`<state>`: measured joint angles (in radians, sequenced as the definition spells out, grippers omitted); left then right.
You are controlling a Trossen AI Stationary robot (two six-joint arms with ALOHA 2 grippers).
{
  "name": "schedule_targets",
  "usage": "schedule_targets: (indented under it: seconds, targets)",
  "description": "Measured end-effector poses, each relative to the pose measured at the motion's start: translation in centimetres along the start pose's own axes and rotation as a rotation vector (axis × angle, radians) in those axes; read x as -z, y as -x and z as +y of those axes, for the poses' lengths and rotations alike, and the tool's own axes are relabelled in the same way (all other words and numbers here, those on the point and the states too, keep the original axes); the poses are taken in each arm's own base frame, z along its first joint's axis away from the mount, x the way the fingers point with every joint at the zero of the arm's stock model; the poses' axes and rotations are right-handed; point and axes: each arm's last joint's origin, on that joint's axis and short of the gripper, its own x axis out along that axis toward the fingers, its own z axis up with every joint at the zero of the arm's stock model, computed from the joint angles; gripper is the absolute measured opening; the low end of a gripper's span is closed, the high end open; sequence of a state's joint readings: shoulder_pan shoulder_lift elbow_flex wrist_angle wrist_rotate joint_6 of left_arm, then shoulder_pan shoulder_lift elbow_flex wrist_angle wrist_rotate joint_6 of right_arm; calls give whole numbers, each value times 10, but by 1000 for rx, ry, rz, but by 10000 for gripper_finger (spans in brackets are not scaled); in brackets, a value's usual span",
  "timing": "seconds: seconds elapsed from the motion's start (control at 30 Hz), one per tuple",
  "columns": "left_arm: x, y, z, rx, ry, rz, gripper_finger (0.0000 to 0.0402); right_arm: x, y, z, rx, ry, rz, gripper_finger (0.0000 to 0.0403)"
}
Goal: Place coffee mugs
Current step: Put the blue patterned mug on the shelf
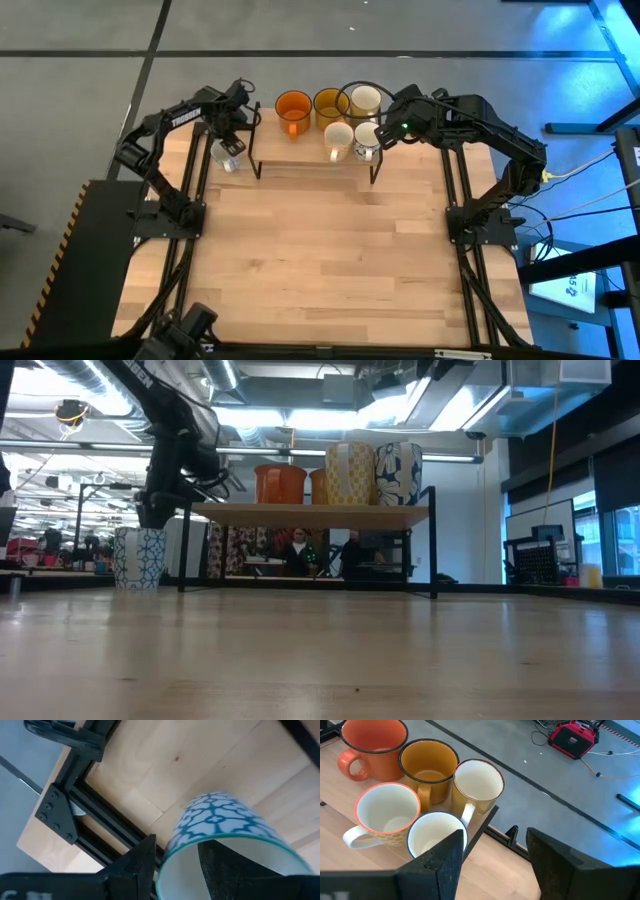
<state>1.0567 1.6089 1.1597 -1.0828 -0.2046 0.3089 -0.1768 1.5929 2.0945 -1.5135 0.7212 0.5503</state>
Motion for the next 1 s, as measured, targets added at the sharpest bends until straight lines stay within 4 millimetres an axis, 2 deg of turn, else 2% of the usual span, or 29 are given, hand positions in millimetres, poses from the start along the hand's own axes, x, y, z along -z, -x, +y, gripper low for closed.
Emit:
schedule_targets:
  seconds: [0.13, 0.4, 0.7, 1.0]
  targets:
    - [0, -2, 2, 6, -11, 6, 122, 0, 0, 0, 0, 0, 0, 205]
    - [1, 0, 1, 63, -56, -13, 17, 0, 0, 0, -2, -5, -2, 205]
    - [8, 10, -1, 60, -86, -27, 14, 0, 0, 0, -4, -27, -1, 205]
    - [30, 49, -16, -12, -153, -116, 13, -1, 0, 1, -14, -33, -3, 205]
